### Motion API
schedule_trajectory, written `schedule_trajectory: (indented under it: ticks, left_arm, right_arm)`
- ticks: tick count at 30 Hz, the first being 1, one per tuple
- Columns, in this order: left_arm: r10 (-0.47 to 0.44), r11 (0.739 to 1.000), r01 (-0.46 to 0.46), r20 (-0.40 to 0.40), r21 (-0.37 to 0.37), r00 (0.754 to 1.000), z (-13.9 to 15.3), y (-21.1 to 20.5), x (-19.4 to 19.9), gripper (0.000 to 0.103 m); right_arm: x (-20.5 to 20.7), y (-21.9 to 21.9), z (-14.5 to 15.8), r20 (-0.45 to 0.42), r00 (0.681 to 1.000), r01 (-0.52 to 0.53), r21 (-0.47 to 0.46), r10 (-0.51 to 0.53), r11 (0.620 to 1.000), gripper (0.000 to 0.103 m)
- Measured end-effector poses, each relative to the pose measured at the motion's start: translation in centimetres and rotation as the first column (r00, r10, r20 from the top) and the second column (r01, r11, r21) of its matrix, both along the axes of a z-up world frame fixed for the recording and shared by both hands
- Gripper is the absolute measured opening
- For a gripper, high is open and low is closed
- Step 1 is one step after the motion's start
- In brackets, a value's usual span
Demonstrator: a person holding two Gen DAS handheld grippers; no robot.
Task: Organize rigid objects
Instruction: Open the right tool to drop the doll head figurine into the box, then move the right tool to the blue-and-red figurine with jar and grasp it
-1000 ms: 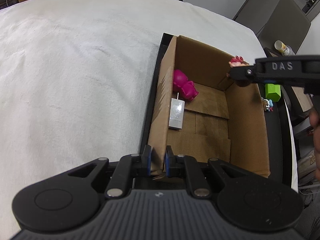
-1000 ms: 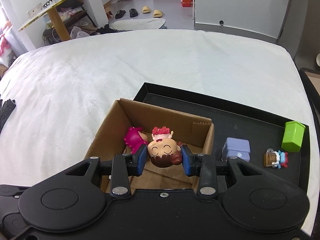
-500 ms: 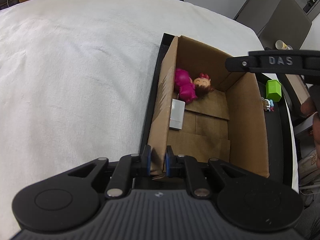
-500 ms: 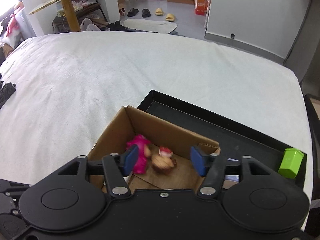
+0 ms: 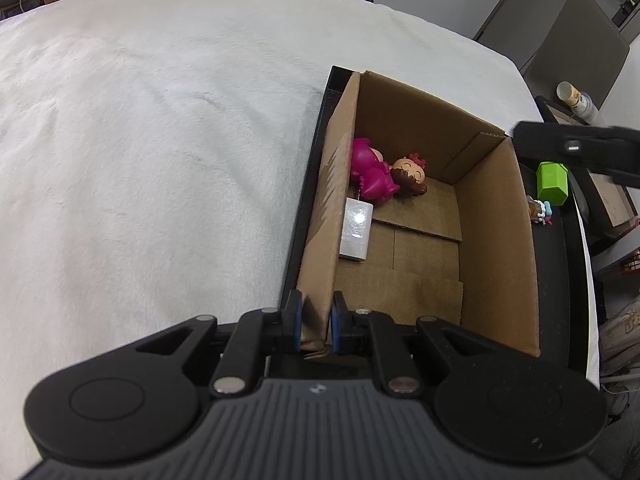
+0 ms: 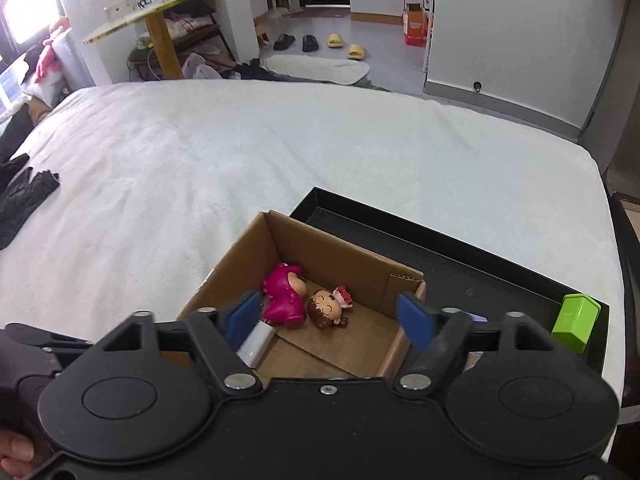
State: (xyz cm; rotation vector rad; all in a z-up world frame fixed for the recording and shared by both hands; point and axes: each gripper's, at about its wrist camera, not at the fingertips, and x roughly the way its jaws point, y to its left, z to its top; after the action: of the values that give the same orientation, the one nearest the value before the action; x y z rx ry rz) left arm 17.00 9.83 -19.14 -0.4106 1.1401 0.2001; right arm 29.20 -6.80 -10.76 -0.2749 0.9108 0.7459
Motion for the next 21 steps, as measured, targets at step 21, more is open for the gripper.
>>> schedule_trajectory:
  ticks: [21]
  left_arm:
    - [-0.003, 0.998, 0.004, -0.018, 0.063, 1.000, 0.2, -1.2, 0.2, 0.012]
  right_arm:
    - [-0.4, -8.3, 2.3, -0.025, 0.998, 0.056, 0.090, -0.054, 0.994, 0.098]
